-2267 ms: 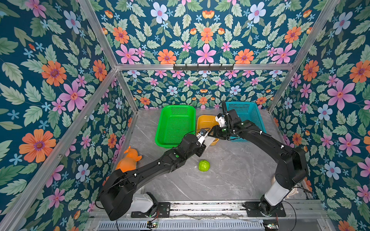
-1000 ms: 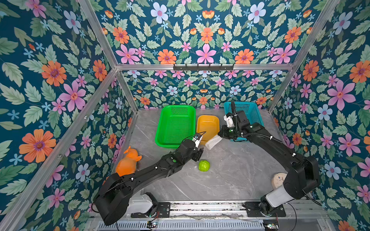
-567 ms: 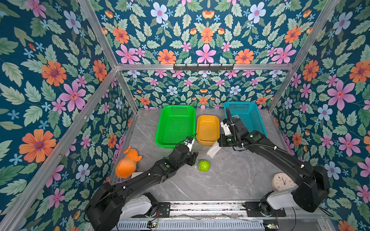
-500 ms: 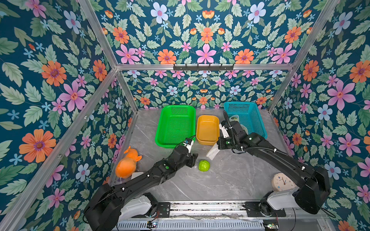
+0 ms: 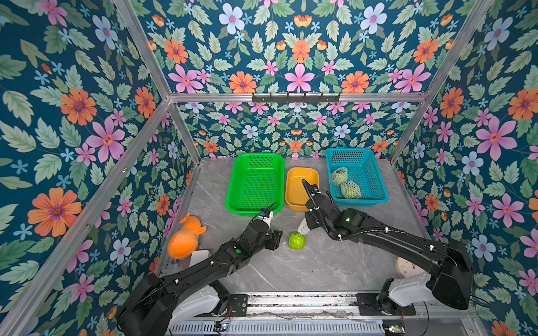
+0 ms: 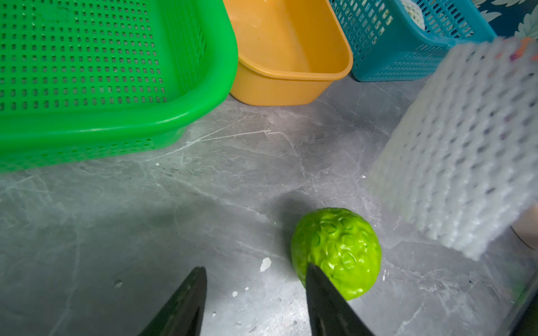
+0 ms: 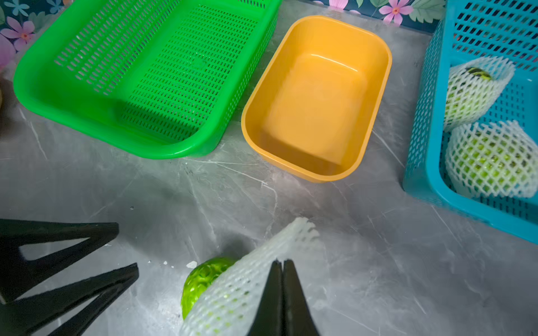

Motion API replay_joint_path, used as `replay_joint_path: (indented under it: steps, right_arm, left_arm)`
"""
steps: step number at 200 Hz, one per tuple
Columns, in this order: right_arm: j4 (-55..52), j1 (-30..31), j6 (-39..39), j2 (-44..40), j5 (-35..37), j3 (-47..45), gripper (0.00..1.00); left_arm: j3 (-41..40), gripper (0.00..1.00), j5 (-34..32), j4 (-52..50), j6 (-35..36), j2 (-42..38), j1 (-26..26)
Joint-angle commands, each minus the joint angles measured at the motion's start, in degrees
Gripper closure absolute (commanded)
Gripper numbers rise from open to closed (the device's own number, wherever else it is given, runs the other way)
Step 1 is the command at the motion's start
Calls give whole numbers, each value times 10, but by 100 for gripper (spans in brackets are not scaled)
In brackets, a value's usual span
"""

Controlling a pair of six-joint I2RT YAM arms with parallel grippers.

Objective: Sleeve custard apples in foam nets
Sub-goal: Put on the foam net on the custard apple.

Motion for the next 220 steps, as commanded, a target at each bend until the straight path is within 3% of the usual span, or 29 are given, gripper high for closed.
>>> replay_joint_path:
  steps: [1, 84, 155, 195, 220]
  right_arm:
    - [32, 19, 2, 16, 44, -8, 100]
    - [21, 65, 34, 61, 12, -11, 100]
    - [-89, 74, -23, 55, 32, 27, 100]
    - [-121, 86, -22, 70, 14, 30, 100]
    - [-160, 109, -14, 87, 43, 39, 100]
  left_arm:
    - [-9, 41, -9, 14, -12, -7, 6]
    - [-15, 42, 0, 15, -12, -5, 17]
    - [-13, 42, 3, 19, -9, 3, 17]
    - [-16, 42, 2, 23, -13, 0, 17]
    - [-14, 42, 3, 21, -10, 1, 17]
